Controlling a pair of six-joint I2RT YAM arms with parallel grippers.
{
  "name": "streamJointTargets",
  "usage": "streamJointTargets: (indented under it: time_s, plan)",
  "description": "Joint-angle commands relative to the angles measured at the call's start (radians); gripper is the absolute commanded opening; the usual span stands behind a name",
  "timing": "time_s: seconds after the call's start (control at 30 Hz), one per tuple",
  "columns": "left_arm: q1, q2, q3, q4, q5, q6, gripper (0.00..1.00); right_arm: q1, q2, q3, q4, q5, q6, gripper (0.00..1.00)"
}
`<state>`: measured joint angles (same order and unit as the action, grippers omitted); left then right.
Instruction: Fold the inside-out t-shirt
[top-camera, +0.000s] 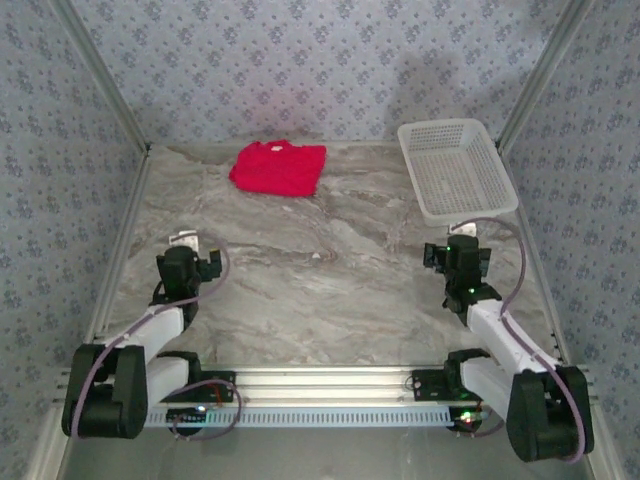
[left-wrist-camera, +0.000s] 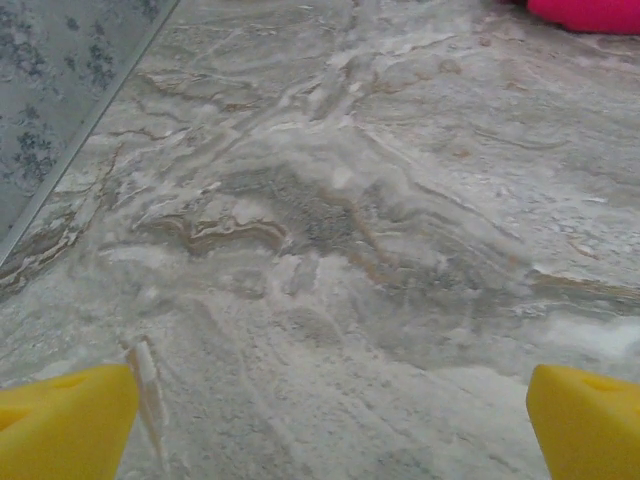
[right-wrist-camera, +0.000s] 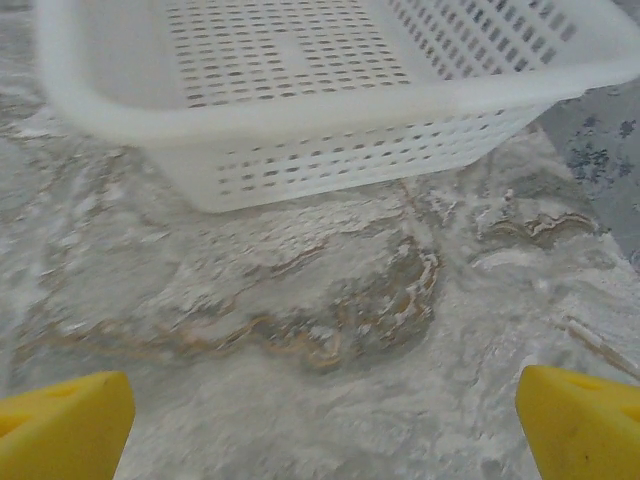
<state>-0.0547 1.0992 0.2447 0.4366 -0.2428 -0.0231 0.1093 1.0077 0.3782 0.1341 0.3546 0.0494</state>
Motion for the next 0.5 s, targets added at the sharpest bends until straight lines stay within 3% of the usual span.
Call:
streamJointTargets:
  time_s: [0.0, 0.23, 0.37, 0.43, 0.47]
  plan:
    - [0.035, 0.058, 0.005, 0.248, 0.111, 0.001, 1.0, -0.031, 0.104, -0.022, 0.228, 0.013, -0.054, 1.0]
    - [0.041, 0.284, 0.067, 0.434, 0.128, 0.005, 1.0, -0.056, 0.325, -0.045, 0.618, -0.164, -0.102, 1.0]
    - [0.053, 0.432, 0.079, 0.547, 0.154, 0.004, 1.0, -0.064, 0.474, 0.001, 0.685, -0.168, -0.113, 1.0]
    - [0.058, 0.417, 0.099, 0.482, 0.164, -0.004, 1.0, -0.101, 0.479, -0.013, 0.691, -0.238, -0.088, 1.0]
    - [0.059, 0.423, 0.104, 0.482, 0.175, 0.002, 1.0, -0.104, 0.526, -0.032, 0.799, -0.245, -0.093, 1.0]
